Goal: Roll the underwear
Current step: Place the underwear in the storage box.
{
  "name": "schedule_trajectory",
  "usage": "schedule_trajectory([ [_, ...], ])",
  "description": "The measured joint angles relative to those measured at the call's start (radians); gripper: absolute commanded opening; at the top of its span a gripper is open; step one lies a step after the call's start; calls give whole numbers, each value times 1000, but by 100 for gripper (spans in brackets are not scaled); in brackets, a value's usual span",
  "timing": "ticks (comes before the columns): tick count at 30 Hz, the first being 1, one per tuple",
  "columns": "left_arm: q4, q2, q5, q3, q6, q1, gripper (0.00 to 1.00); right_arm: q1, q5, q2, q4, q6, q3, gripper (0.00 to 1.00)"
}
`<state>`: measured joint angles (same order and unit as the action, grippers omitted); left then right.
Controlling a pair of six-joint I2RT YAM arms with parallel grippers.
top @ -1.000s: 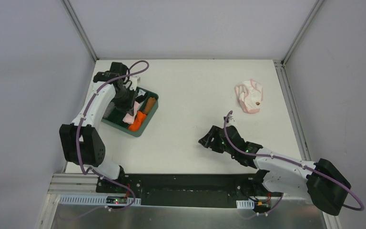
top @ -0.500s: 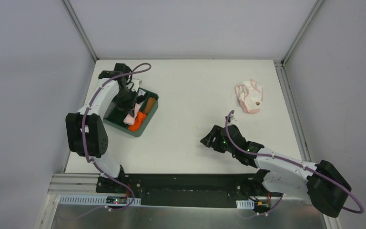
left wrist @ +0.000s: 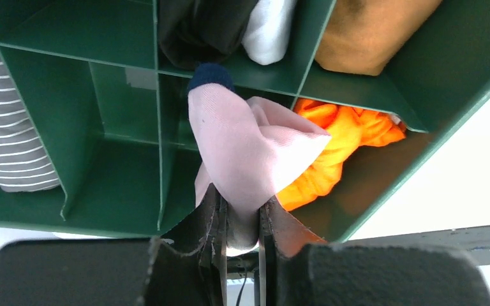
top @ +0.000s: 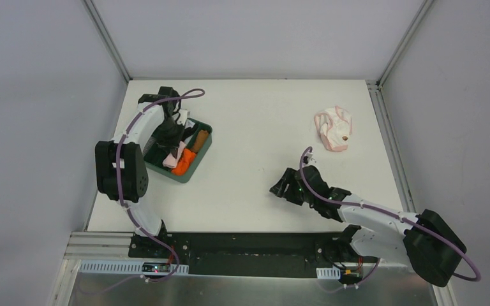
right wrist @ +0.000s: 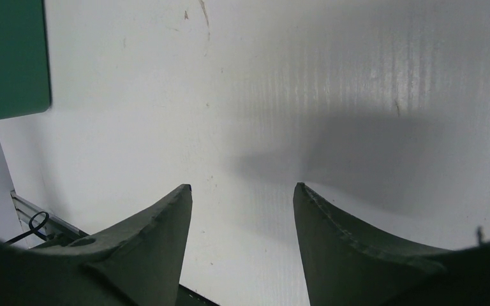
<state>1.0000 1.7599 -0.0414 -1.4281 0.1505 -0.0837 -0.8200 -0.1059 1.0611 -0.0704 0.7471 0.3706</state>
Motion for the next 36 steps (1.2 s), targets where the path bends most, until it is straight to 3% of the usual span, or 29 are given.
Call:
schedule_trajectory([
  [9, -48, 25, 148, 4, -1, 1, 0, 14, 18, 18, 0, -5, 2, 62],
  [24, -79, 61, 164, 48, -4, -4, 0, 24, 26, 18, 0, -4, 2, 61],
  [36, -124, 134, 287, 98, -63, -44, 0, 28, 33, 18, -2, -1, 1, 61],
])
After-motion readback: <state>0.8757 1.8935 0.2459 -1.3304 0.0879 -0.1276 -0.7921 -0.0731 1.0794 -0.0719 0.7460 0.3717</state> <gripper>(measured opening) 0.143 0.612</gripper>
